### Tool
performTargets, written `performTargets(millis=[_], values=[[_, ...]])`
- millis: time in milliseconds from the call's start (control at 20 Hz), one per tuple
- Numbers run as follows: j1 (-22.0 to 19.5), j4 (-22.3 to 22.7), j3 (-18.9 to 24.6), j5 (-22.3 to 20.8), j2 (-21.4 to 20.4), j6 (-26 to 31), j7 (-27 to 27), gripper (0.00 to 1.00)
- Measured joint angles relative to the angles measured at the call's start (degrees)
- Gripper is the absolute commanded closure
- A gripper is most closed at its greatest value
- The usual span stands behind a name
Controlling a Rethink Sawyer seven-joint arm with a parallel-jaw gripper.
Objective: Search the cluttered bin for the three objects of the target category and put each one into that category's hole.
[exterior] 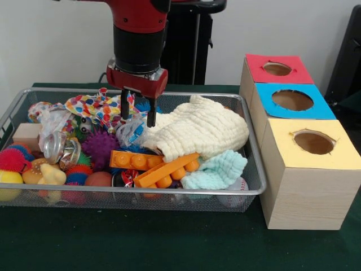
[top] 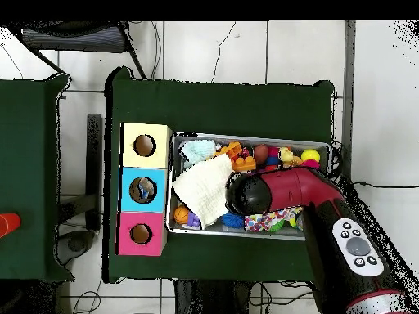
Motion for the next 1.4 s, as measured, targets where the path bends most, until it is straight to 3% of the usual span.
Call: performTargets(millis=[450, 700, 1400], values=[[0.0, -0.07, -0.02, -1.48, 4.01, -0.02, 0.0, 0.0], [1.1, -0.99, -0.49, -2.56, 4.09, -0.01, 0.0, 0.0], [8.0, -3.91, -7.46, -7.48, 4.23, -0.02, 0.0, 0.0]])
